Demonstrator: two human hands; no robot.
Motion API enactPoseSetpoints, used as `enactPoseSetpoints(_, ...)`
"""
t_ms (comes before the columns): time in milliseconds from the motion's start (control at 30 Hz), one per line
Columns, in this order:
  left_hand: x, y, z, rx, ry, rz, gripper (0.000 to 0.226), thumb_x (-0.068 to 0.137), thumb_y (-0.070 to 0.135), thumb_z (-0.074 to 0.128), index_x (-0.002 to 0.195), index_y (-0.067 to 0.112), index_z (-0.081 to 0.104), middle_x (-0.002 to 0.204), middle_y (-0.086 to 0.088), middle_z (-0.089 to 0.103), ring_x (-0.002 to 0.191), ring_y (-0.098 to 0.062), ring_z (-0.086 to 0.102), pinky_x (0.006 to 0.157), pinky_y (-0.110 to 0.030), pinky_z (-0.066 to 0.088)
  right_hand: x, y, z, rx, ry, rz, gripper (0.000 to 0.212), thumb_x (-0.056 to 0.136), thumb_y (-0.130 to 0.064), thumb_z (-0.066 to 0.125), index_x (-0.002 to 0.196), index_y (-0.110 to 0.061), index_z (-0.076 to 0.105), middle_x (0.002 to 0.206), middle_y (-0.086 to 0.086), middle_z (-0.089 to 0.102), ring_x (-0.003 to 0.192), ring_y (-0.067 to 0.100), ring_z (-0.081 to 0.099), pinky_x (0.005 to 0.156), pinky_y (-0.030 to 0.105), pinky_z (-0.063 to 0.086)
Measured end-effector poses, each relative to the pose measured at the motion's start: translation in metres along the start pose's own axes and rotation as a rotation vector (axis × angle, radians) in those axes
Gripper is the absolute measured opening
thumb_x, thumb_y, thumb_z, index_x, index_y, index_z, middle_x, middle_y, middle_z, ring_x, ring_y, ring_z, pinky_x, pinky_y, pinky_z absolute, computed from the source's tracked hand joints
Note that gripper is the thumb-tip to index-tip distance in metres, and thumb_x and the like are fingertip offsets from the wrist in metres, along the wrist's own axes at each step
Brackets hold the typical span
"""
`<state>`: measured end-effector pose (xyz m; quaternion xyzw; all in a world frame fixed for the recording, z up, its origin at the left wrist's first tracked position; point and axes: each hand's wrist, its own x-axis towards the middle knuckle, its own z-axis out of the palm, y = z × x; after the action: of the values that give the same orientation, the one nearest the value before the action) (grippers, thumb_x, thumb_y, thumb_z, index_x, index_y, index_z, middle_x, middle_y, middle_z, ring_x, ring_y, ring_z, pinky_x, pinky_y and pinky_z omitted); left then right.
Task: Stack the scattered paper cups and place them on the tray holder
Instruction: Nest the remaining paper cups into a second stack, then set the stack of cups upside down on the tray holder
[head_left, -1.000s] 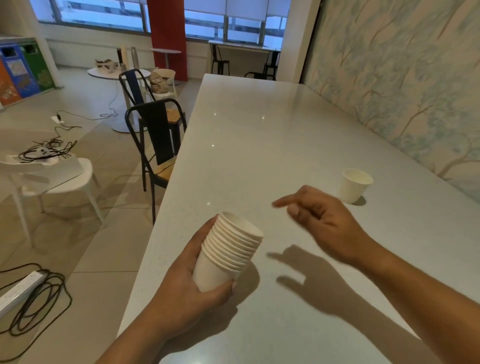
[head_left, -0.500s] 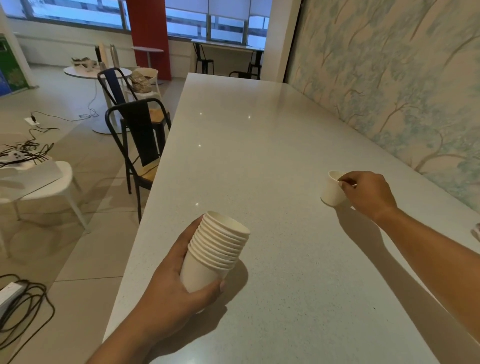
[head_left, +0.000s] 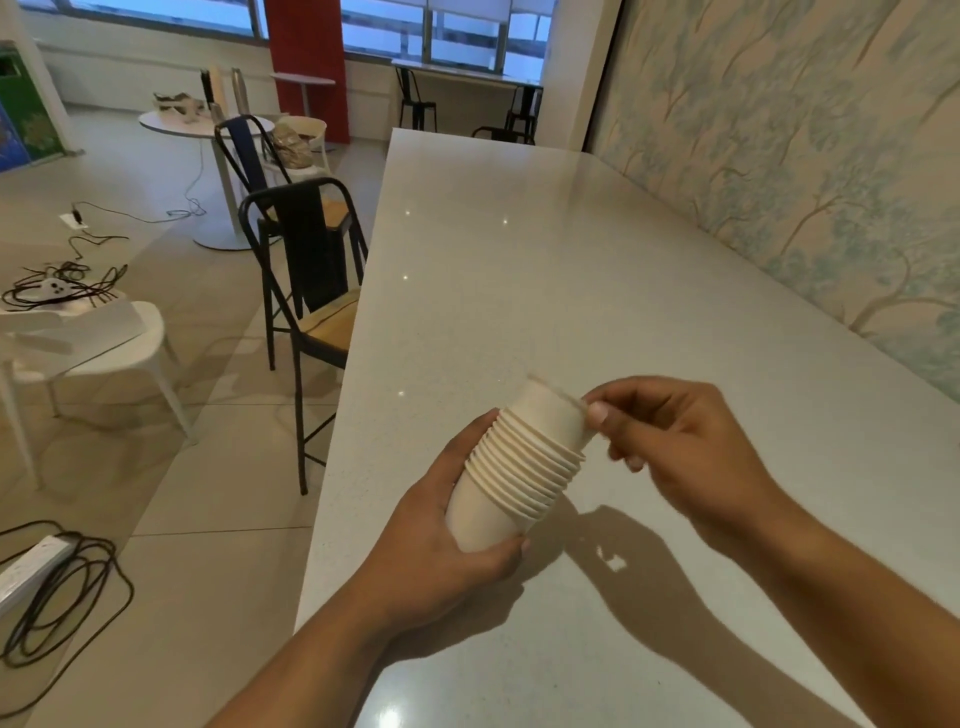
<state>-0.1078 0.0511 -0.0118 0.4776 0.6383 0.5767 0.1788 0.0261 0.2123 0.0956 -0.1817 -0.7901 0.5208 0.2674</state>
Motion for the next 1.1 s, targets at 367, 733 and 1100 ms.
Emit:
enactPoseSetpoints(367, -0.003, 0.010, 0.005, -0.131, -0.047, -0.010, 0.073, 0.081, 0.063, 0.063, 0.142, 0.062, 0.023, 0.131, 0.051, 0.042, 0.121, 0.018, 0.047, 0.086, 0.004, 0.039, -0.068, 0.028, 0.048, -0.852, -0.112, -0.135, 0.140, 0.047, -0.086, 0.068, 0.152, -0.045, -0.014, 0.161, -0.016, -0.006, 0.148, 0.016, 0.006, 0.112, 0.041, 0.023)
enactPoseSetpoints(733, 0.008, 0.026, 0.051, -0.599, -0.308, -0.343, 0.092, 0.057, 0.071, 0.081, 0.137, 0.032, 0.058, 0.125, -0.009, 0.070, 0.109, -0.034, 0.069, 0.089, -0.053, 0.054, -0.118, 0.030, 0.018, -0.616, 0.193, -0.059, 0.118, 0.051, -0.064, 0.077, 0.150, -0.050, 0.016, 0.159, -0.016, 0.002, 0.142, 0.005, 0.030, 0.105, 0.028, 0.043)
enactPoseSetpoints(1100, 0.028, 0.071, 0.124, -0.192, -0.451, -0.314, 0.063, 0.066, 0.040, 0.073, 0.126, 0.041, 0.053, 0.105, 0.007, 0.072, 0.072, -0.026, 0.076, 0.069, -0.036, 0.057, -0.098, 0.016, -0.181, -0.099, 0.635, 0.107, 0.076, 0.062, -0.063, 0.059, 0.132, -0.031, 0.054, 0.123, -0.010, 0.059, 0.096, -0.004, 0.062, 0.069, 0.020, 0.049)
